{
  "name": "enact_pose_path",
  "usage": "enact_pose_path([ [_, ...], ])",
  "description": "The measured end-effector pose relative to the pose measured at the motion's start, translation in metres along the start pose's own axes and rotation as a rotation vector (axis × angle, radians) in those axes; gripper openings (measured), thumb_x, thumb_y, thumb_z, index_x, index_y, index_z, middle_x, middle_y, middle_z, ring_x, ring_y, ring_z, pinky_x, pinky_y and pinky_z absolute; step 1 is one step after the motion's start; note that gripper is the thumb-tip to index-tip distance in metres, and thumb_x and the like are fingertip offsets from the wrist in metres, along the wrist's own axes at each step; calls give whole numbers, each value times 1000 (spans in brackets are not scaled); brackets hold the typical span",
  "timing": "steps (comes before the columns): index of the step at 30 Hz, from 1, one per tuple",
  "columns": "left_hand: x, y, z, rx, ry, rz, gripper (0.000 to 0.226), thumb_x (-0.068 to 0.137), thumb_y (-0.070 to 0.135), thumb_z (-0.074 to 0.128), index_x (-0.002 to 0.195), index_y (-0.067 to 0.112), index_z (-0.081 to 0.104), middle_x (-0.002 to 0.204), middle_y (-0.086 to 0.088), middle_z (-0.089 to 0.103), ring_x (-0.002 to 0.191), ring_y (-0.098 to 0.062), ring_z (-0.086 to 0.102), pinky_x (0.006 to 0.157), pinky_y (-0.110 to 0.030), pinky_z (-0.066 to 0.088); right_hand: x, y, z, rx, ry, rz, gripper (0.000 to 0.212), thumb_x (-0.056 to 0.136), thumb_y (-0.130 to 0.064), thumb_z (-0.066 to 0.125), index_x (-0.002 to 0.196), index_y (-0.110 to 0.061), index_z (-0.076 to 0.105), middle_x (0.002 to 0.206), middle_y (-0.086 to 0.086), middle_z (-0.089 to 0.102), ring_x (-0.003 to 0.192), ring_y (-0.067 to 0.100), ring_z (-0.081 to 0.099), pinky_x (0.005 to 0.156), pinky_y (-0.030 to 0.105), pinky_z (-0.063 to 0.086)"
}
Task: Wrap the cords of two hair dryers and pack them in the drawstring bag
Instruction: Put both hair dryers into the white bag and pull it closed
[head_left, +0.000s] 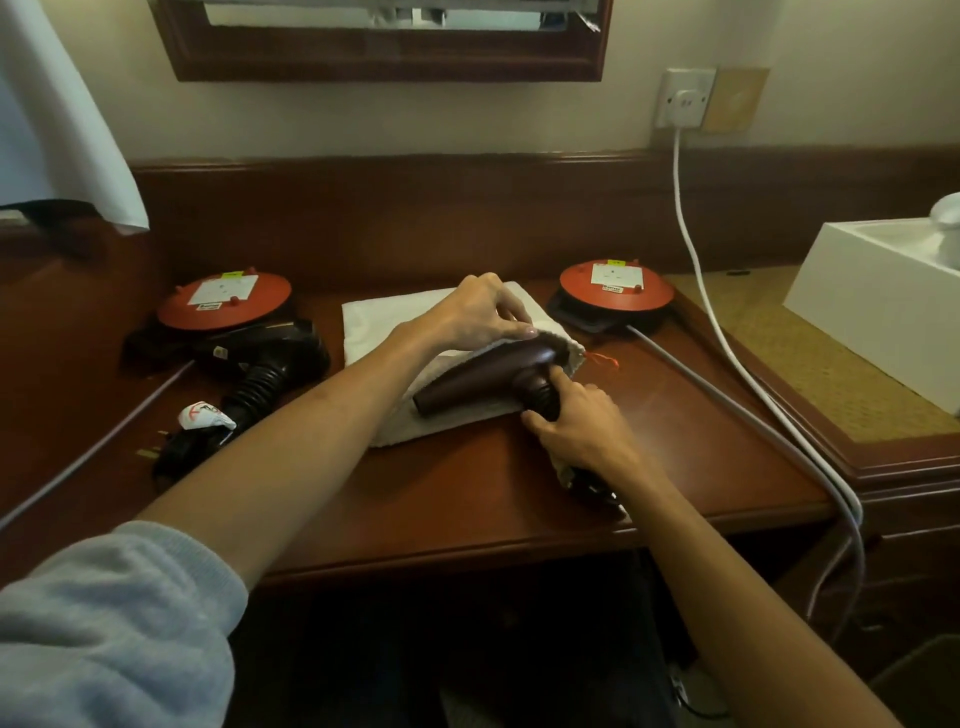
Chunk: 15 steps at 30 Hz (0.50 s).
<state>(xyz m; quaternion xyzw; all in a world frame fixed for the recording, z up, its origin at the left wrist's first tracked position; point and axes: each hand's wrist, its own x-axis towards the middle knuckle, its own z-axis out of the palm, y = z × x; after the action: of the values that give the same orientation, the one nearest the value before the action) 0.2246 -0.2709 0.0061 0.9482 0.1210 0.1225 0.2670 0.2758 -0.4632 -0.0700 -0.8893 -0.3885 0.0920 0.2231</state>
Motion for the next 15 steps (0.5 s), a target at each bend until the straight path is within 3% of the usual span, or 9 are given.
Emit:
enact_pose_path([
  [4,0,6,0,27,27,66,19,88,33,78,98,17,81,91,12,68,87,-9,64,71,-20,48,-1,-10,3,4,34,-19,71,97,-40,56,158,-27,21,134,12,60,118,35,59,96,50,53],
  [8,0,15,-5,75,58,127,22,88,36,78,99,18,82,92,7,73,82,-7,66,69,-21,50,4,-29,10,27,155,-45,52,95,-38,51,144,-25,39,120,16,65,109,38,61,87,50,57],
  [10,2,21,-8,72,69,142,20,88,36,78,98,18,82,86,7,73,77,-5,65,65,-19,47,13,-44,13,-31,212,-40,42,97,-28,48,137,-15,46,116,20,63,108,42,58,83,48,55],
  [15,6,34,-10,99,41,177,18,87,35,79,97,20,82,89,6,74,83,-8,67,68,-22,51,42,-69,17,-66,259,-24,43,93,-19,55,135,-10,49,137,26,44,111,51,53,84,52,52],
])
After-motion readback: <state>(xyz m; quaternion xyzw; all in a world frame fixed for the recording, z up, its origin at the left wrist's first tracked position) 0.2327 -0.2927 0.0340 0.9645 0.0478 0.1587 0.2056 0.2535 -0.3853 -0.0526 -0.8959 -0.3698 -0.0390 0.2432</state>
